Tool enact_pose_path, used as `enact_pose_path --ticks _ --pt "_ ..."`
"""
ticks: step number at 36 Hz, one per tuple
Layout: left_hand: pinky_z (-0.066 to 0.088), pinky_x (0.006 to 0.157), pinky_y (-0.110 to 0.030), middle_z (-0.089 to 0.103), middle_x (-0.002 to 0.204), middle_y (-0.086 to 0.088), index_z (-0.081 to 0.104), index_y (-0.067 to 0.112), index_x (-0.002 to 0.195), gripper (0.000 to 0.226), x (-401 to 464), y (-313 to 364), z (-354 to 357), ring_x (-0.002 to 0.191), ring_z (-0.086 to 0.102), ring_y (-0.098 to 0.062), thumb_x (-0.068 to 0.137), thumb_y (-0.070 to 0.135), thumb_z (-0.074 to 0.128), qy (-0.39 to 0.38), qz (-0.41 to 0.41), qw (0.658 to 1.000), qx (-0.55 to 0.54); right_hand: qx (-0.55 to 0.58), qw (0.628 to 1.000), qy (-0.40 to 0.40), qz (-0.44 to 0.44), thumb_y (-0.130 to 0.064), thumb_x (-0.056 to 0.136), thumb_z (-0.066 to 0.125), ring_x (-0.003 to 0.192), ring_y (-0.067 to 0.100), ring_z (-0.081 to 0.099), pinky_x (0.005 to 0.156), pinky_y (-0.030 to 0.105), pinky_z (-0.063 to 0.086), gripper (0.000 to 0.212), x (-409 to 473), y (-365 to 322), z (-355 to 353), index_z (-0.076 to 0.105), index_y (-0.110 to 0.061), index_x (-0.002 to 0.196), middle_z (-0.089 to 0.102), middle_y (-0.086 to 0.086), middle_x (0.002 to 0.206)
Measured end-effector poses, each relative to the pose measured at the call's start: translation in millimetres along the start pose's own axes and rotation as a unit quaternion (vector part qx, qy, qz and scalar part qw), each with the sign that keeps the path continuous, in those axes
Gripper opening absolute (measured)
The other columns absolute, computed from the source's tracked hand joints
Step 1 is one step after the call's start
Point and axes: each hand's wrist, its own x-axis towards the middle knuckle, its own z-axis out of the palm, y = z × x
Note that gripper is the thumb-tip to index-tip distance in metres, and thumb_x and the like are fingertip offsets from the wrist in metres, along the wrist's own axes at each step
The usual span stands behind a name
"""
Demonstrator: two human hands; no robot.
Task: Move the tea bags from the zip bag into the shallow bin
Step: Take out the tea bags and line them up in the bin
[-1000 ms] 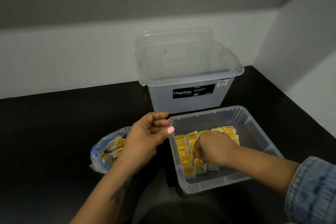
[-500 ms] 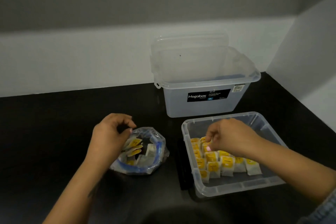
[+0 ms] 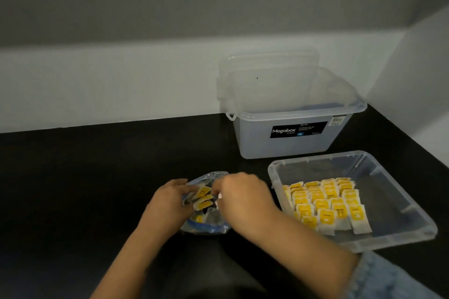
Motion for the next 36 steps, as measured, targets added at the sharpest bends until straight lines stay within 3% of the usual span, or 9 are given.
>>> enact_pose_path --ticks 4,9,19,26,31,36 --pt "0.039 0.102 -0.029 0.03 0.148 0.011 0.049 0.037 0.13 0.053 0 -2 0 0.132 0.035 -0.011 0.084 0.017 0.066 -0.005 0.017 1.0 -0.001 -0.1 0.989 -0.101 0.027 -0.02 0.089 0.062 0.113 0.026 0.055 0.086 0.034 0.046 0.032 29 -17 28 0.057 -0.006 0.117 0.057 0.012 0.122" --pt "0.037 0.103 -0.03 0.032 0.147 0.009 0.047 0.036 0.133 0.053 1 -5 -2 0.133 0.035 -0.012 0.086 0.017 0.063 -0.021 0.037 0.999 -0.005 -0.16 0.975 -0.154 0.024 -0.024 0.089 0.063 0.117 0.028 0.052 0.095 0.041 0.043 0.04 58 -22 49 0.052 -0.006 0.122 0.052 0.014 0.128" --pt "0.039 0.094 -0.023 0.036 0.142 0.009 0.052 0.037 0.125 0.05 1 -8 -8 0.125 0.041 -0.009 0.082 0.016 0.067 -0.033 0.067 0.997 -0.019 -0.152 0.981 -0.116 0.013 -0.025 0.085 0.067 0.107 0.026 0.056 0.086 0.038 0.046 0.037 62 -18 60 0.055 -0.009 0.116 0.053 0.012 0.121" --pt "0.039 0.101 -0.027 0.035 0.145 0.008 0.045 0.034 0.133 0.06 0 -6 -11 0.129 0.039 -0.011 0.081 0.022 0.071 -0.041 0.057 0.998 0.002 -0.117 0.985 -0.129 0.022 -0.016 0.089 0.063 0.114 0.028 0.054 0.086 0.037 0.045 0.043 54 -18 36 0.048 -0.009 0.128 0.054 0.012 0.126" --pt "0.035 0.105 -0.03 0.035 0.147 0.007 0.044 0.029 0.135 0.061 -1 1 -15 0.133 0.036 -0.013 0.08 0.029 0.072 -0.047 0.059 0.997 0.002 -0.034 0.997 -0.075 -0.002 -0.015 0.092 0.058 0.1 0.025 0.059 0.076 0.034 0.046 0.029 41 -5 10 0.054 -0.015 0.12 0.059 0.007 0.108" --pt "0.036 0.103 -0.029 0.048 0.136 0.01 0.059 0.033 0.114 0.039 0 6 -17 0.126 0.044 -0.01 0.079 0.026 0.074 -0.031 0.071 0.996 -0.041 0.012 0.998 -0.06 0.01 -0.015 0.093 0.055 0.087 0.019 0.058 0.07 0.029 0.044 0.022 40 8 -2 0.06 -0.019 0.114 0.06 0.003 0.094"
